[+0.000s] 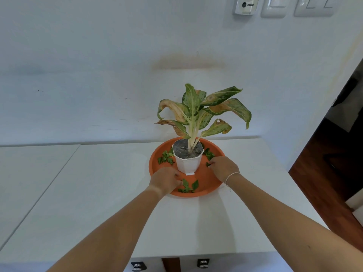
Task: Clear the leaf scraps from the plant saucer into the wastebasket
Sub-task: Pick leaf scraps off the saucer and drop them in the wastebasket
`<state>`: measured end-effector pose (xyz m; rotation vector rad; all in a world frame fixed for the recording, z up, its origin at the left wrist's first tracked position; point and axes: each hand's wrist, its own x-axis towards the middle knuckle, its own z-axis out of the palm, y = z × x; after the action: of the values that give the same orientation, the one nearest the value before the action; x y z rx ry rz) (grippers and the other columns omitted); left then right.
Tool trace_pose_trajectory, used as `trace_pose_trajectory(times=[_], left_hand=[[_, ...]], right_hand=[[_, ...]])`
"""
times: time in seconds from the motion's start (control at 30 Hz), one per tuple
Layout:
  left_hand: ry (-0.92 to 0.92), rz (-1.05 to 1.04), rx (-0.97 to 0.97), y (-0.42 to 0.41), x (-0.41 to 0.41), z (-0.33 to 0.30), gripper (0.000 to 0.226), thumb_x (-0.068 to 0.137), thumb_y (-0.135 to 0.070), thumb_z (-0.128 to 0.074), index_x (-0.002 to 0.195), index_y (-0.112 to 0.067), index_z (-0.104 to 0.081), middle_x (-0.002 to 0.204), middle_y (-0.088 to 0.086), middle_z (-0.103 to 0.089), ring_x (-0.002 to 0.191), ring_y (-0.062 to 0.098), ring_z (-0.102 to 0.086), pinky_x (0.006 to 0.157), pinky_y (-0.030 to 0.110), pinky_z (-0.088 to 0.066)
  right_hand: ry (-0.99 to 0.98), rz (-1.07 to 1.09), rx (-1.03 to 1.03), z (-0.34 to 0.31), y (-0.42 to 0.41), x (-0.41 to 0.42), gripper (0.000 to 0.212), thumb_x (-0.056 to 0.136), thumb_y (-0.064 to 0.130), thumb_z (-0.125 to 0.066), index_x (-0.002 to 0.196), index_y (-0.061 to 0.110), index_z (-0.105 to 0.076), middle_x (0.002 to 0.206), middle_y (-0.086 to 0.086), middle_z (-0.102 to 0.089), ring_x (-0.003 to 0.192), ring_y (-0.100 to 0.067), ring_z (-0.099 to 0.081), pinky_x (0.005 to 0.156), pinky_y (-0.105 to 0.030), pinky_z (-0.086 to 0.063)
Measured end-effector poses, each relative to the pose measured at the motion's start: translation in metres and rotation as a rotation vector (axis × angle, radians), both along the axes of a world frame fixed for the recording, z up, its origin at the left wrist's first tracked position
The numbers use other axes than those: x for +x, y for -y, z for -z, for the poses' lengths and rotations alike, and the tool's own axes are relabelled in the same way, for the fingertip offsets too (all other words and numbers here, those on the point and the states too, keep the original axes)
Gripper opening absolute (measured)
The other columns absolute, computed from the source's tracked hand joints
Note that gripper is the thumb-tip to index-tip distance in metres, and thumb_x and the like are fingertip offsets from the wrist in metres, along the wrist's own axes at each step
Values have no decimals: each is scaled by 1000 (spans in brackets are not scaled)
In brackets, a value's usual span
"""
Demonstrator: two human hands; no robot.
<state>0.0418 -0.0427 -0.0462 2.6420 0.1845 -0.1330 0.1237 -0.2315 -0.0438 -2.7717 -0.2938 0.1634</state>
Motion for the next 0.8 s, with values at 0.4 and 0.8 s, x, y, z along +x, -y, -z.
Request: trace_pose_trajectory(times=[0.4, 0.8], left_hand=[[8, 23, 149, 1, -3, 5, 20, 88, -23, -55, 94, -18, -73, 95, 0, -73, 90, 18, -66, 79, 31, -55], [-14, 33, -39, -7, -5, -12, 24, 97, -20, -30, 80, -13, -46, 79, 5, -55, 69, 18, -52, 64, 29, -41]], right_hand=[[128, -122, -354, 11, -12, 6, 36, 97, 17, -33, 108, 11, -67, 108, -8, -69, 98, -28, -65, 77, -34, -50], [-257, -116, 160, -7, -20, -4, 25, 94, 28, -35, 86, 14, -54, 90, -5, -56, 87, -22, -50, 73, -29, -37]])
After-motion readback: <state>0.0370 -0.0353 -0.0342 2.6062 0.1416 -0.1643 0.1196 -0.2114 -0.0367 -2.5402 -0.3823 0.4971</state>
